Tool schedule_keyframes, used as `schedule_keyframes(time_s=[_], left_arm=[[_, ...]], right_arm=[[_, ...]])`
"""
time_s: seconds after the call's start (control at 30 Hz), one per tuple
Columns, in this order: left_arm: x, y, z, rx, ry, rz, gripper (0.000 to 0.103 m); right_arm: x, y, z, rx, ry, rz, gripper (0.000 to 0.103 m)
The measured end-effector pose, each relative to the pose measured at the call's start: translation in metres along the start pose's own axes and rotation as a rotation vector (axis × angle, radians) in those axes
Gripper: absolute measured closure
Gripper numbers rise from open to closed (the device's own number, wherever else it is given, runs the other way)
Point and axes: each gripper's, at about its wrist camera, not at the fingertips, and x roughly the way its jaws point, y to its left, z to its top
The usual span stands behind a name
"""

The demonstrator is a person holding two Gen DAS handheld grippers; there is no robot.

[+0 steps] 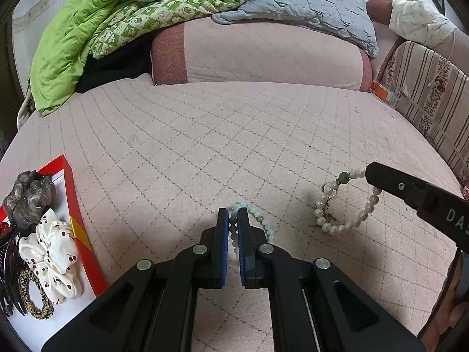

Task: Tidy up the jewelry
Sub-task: 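Grasp the pale jade-bead bracelet with the left tool while the right grasps the pearl bracelet, then carry both bracelets over the tray with both tools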

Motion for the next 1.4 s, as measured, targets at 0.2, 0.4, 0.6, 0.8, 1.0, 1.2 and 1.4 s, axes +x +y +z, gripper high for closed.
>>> schedule_keyframes(time_s=[0.2,0.4,0.6,0.8,1.0,1.2,1.4], left_arm=[[0.000,-0.001,0.000,0.010,-0.003,0.003,0.097],[-0.003,0.000,0.001,0.014,-0.011,0.007,0.097],[-0.008,0.002,0.001,0.016,-0.021,0.013,0.097],[-0.011,0.005,0.003,0.009,-0.027,0.015,0.097],[-0.016,0.007,0.003,0.006,-0.037,0.016,0.097],[-0.023,0.012,0.002,0.003,-0.046,0.019,0.097],[-0.031,0.019,0.001,-0.009,-0.058,0.024,0.097]], right_arm=[[-0.002,0.003,0.003,0.006,-0.008,0.005,0.093],[-0.007,0.007,0.004,0.008,-0.019,0.018,0.092],[-0.013,0.013,0.005,0.007,-0.033,0.053,0.092],[-0.019,0.019,0.006,0.006,-0.053,0.102,0.092],[-0.018,0.022,0.004,0.004,-0.046,0.105,0.092],[-0.019,0.029,0.004,-0.007,-0.048,0.114,0.092],[-0.018,0.039,0.002,-0.023,-0.046,0.127,0.092]])
